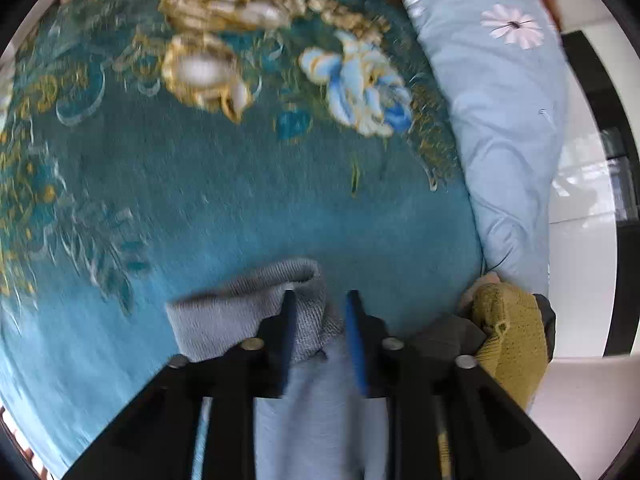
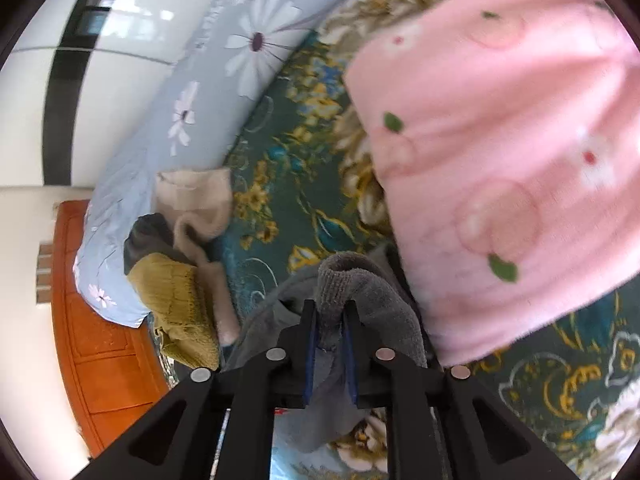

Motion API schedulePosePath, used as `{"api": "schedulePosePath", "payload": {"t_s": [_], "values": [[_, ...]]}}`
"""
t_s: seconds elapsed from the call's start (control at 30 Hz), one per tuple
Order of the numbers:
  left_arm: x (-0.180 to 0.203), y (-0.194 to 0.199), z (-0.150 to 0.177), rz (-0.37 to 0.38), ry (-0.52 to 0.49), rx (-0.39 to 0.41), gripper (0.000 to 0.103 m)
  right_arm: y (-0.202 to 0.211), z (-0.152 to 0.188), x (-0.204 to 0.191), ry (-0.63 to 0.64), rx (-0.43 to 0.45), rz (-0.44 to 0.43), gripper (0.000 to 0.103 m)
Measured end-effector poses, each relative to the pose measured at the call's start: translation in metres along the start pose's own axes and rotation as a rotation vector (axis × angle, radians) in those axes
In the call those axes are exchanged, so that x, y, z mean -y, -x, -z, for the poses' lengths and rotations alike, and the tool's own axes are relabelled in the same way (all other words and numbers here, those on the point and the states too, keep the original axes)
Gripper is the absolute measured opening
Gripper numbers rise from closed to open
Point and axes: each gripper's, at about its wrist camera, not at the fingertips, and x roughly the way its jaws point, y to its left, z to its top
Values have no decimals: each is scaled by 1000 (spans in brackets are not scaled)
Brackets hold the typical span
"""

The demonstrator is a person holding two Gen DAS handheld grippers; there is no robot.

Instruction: Fold clothes

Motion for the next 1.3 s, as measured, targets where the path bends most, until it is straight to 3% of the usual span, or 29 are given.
{"api": "schedulePosePath", "payload": {"t_s": [0.1,0.23,0.4,0.47,0.57,0.6,0.63,0.73,0.8,0.9,0.97,1.0,1.1,1.3], "values": [[-27,12,3,-20,-6,45,47,5,2,-8,66,51,14,23],[-71,6,16,-33,64,22,47,14,5,-16,89,89,-5,25],[-101,-8,30,98,202,-19,44,7,13,-27,127,55,8,25],[-100,-9,31,137,213,-19,33,1,17,-27,125,35,8,25],[-87,-14,32,166,178,-50,33,-4,21,-27,121,21,12,25],[-80,-13,32,155,151,-48,22,-6,23,-27,117,18,15,25],[-76,-10,31,199,137,-43,4,-8,23,-26,115,14,17,25],[-69,4,29,386,122,-17,7,-9,25,-25,116,3,29,25],[-69,7,27,362,113,4,7,-9,26,-22,111,6,41,25],[-76,-13,28,168,100,-54,7,-14,26,-16,87,-4,54,25],[-83,-23,31,106,106,-71,8,-18,28,-16,91,-19,53,25],[-87,-24,31,111,120,-71,14,-20,29,-16,92,-26,52,25],[-96,-25,30,102,162,-83,45,-23,31,-19,117,-33,58,25],[-104,-37,32,199,242,-56,43,-32,35,-21,119,-52,62,25]]}}
